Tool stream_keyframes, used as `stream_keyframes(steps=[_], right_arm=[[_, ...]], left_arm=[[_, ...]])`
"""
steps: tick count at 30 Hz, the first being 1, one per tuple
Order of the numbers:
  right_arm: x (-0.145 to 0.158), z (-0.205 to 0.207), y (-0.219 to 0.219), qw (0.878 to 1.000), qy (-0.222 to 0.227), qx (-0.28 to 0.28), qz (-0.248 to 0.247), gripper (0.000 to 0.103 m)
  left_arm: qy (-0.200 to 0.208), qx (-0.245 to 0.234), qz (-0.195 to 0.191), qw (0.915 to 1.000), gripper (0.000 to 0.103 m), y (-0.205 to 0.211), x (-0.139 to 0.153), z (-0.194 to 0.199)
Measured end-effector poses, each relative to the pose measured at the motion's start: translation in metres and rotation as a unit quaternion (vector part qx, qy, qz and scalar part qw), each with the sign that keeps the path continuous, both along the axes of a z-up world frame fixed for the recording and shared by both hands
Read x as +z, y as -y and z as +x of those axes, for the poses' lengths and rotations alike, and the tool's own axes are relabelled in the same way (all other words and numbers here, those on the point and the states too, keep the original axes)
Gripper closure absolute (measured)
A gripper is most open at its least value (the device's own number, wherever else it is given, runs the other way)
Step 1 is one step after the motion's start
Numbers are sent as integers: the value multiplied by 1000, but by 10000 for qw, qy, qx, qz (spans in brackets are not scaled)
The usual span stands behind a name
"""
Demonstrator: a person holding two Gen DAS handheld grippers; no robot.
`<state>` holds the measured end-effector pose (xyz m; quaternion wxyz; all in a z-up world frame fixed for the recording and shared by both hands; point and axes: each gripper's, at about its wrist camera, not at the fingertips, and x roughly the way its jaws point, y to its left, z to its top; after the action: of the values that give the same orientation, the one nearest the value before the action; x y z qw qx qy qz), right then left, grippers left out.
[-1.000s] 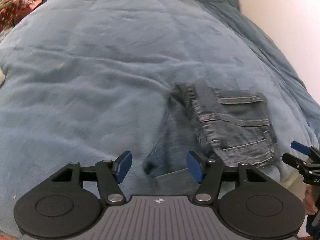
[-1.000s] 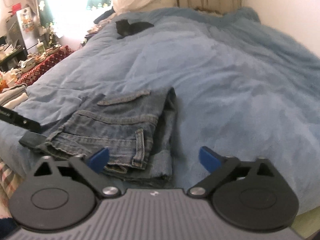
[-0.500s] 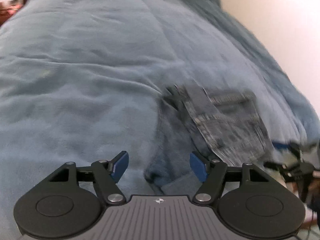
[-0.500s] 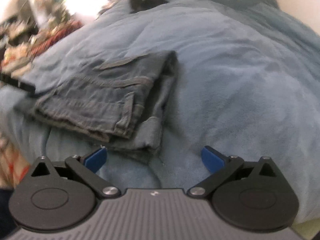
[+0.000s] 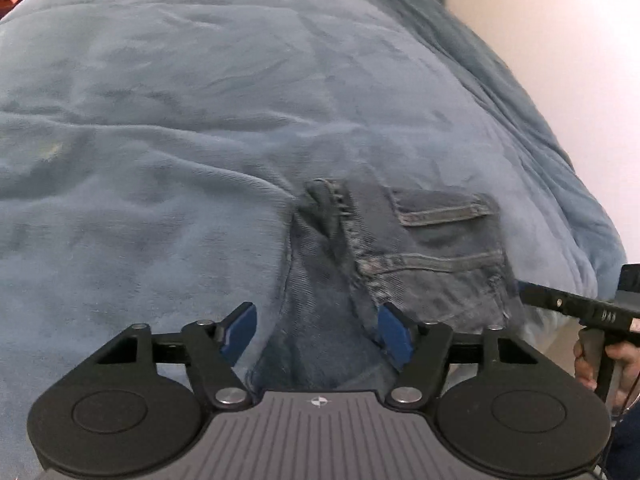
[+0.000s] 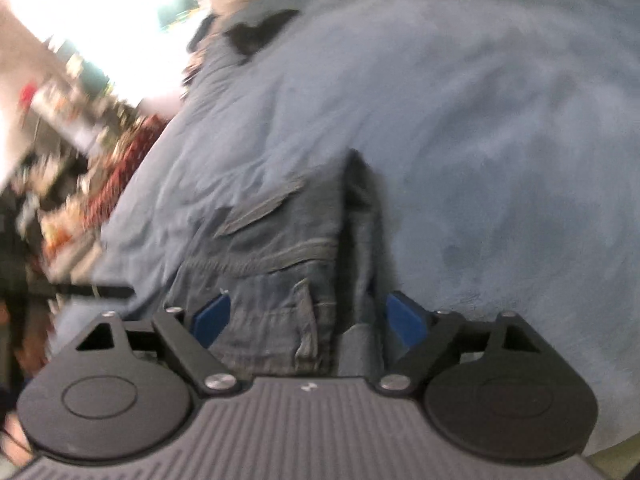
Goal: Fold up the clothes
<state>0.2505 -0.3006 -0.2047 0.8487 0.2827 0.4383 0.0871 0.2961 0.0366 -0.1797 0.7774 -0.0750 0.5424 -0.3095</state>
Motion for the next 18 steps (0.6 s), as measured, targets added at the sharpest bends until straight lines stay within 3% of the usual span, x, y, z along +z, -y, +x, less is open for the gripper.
stream_keyframes(steps=[4,6,8,14,17,18], right_arm=[[-26,12,15,9977,-325,-218,562,23],[-30,17,16,9968,-331,-115,721,31],[-32,23,13,9963,-395,-29,764,45],[-50,40,4,9966,-578,70,579,51],[-50,38,4,9965,-530,-47,641,62],[-48,36,2,9969,-487,-97,603,68]], left_arm=[[-386,132,-280,9988,40,-6,-19,10],[-707,255,-535,9957,42,-10,-30,15],[-948,406,-769,9917,43,-13,-39,19],[-1162,413,-1045,9869,43,-12,-51,23],[-1417,531,-1353,9792,59,-18,-58,28],[-1474,549,-1391,9777,74,-18,-61,28]])
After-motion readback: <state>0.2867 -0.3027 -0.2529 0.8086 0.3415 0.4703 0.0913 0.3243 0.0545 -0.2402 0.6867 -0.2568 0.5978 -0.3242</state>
